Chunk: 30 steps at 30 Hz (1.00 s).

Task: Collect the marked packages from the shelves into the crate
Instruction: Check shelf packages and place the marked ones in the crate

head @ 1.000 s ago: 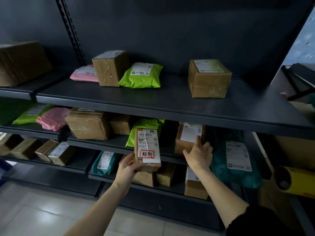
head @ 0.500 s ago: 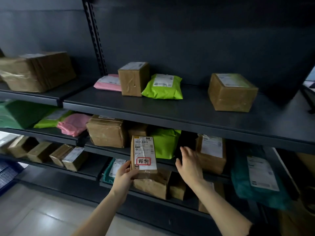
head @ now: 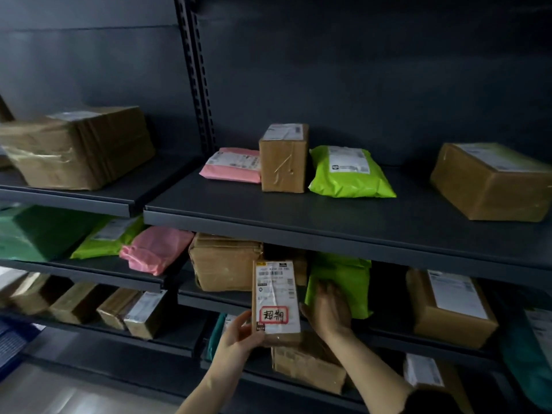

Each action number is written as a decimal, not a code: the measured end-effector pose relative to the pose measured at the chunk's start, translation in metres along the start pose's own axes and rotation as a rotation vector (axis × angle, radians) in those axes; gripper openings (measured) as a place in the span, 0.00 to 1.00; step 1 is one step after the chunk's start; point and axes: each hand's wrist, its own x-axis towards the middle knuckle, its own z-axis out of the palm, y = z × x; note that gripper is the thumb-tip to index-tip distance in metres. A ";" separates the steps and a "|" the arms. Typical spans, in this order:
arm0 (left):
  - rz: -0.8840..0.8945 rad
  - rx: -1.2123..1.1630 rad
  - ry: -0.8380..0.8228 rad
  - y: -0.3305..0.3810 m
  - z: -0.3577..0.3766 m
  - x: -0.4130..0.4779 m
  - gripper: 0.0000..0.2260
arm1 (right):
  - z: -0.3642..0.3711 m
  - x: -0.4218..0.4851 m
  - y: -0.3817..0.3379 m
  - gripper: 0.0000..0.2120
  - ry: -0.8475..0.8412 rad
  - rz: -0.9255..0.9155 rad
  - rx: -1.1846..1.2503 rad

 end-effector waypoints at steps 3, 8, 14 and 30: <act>-0.003 0.011 -0.035 -0.003 -0.004 0.008 0.25 | 0.013 0.005 0.000 0.28 0.023 0.064 -0.185; -0.012 0.006 -0.061 -0.008 -0.003 0.009 0.21 | 0.012 0.000 0.005 0.16 0.192 0.021 -0.245; -0.010 0.005 -0.051 -0.014 -0.001 0.009 0.25 | 0.001 -0.008 0.024 0.06 0.191 -0.005 -0.155; -0.033 0.005 -0.045 -0.018 0.036 0.013 0.23 | -0.035 -0.031 0.099 0.04 0.209 0.655 1.148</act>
